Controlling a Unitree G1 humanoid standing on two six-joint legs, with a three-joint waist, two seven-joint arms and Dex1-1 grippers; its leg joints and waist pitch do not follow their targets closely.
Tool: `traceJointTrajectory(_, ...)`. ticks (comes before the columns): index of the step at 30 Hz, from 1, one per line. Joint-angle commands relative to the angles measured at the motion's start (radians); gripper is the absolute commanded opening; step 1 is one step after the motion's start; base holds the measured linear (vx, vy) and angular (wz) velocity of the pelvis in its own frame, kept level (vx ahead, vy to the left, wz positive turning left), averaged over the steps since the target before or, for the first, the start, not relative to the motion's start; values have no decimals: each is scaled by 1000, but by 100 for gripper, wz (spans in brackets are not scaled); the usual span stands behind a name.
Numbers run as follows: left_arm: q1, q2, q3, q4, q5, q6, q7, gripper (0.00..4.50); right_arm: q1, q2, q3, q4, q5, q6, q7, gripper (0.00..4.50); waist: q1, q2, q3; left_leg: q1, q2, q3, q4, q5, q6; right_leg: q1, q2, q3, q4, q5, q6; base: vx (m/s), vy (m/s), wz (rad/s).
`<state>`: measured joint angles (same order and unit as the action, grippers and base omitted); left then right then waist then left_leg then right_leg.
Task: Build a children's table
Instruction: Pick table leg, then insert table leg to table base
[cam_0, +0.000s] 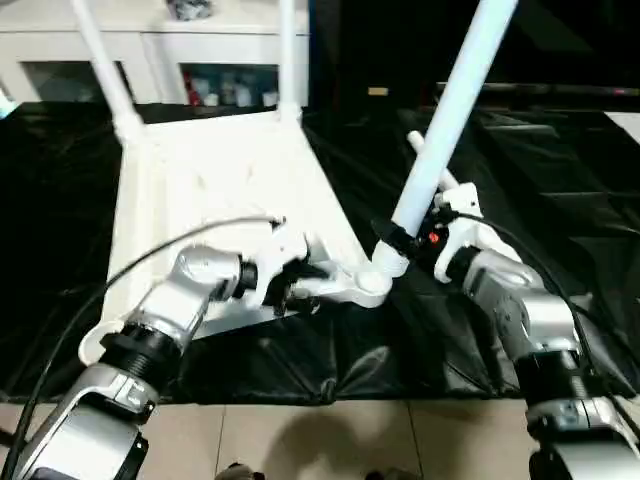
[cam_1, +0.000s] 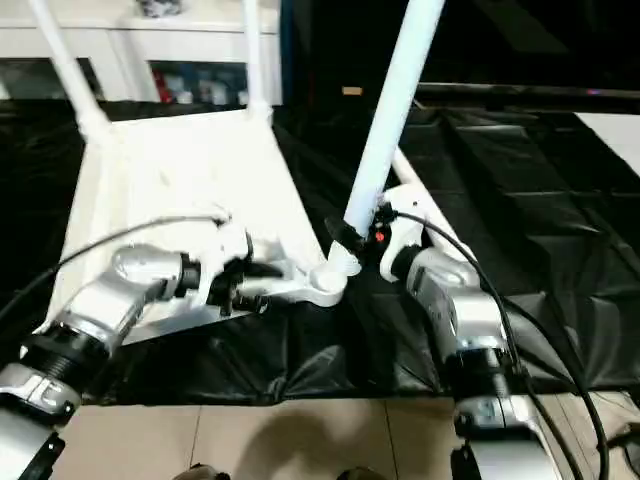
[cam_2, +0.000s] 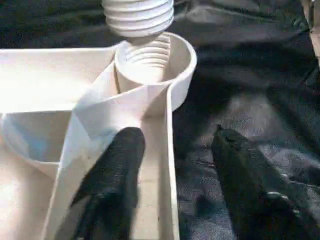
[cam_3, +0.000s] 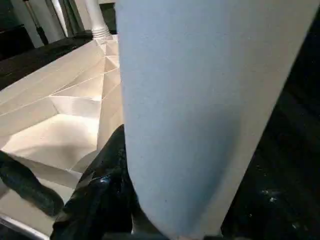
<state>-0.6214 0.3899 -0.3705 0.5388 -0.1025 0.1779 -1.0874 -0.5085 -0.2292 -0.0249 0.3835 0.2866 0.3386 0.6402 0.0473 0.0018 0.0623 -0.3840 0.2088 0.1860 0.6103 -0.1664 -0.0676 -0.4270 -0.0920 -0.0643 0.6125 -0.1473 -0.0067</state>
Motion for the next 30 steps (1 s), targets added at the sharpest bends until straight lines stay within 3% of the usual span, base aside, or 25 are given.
traceJointTrajectory(1, 7, 11, -9, -14, 2, 16, -9, 216, 3, 1, 20, -45, -11, -14, -2, 189, 0, 7, -82, 20, 8, -6, -75, -280, -20, 60, -33, 31, -74, -288, -190, 0, 0, 0)
traceJointTrajectory(2, 7, 13, -12, -16, 6, 20, -9, 208, 5, 1, 25, -48, -15, -14, -3, 189, -3, 4, -82, 19, 7, -5, -75, -279, -18, 61, -32, 31, -73, -289, -189, 0, 0, 0)
traceJointTrajectory(4, 7, 16, -14, -18, 11, 32, -3, 204, 4, -1, 30, -49, -19, -20, 2, 189, -2, 7, -83, 20, 8, -6, -74, -276, -15, 60, -34, 32, -73, -285, -191, 0, 0, 0)
traceJointTrajectory(7, 9, 14, 2, -21, 20, 69, 20, 164, 2, -1, 39, -49, -27, -52, 17, 189, -5, 11, -83, 20, 7, -5, -74, -276, -14, 61, -33, 32, -73, -275, -194, 0, 0, 0)
traceJointTrajectory(11, 14, 16, 23, -34, 13, 105, 28, 146, 0, 0, 42, -48, -41, -78, 11, 189, -7, 8, -82, 20, 7, -5, -74, -278, -12, 60, -32, 32, -73, -276, -197, 0, 0, 0)
traceJointTrajectory(16, 31, 23, 35, -53, 4, 119, 22, 112, -1, -2, 56, -52, -34, -65, 37, 189, -10, 5, -81, 19, 7, -5, -74, -284, -7, 59, -32, 32, -76, -301, -192, 0, 0, 0)
traceJointTrajectory(23, 43, 23, 36, -61, -1, 120, 0, 49, -8, -7, 79, -52, -3, -10, 115, 189, -11, 10, -81, 19, 8, -7, -75, -291, -4, 59, -32, 32, -76, -299, -194, 0, 0, 0)
traceJointTrajectory(30, 44, 26, 32, -68, 3, 124, -18, 13, -23, -9, 101, -8, -25, -12, 142, 189, -11, 9, -80, 19, 8, -7, -76, -296, -9, 58, -33, 32, -77, -313, -190, 0, 0, 0)
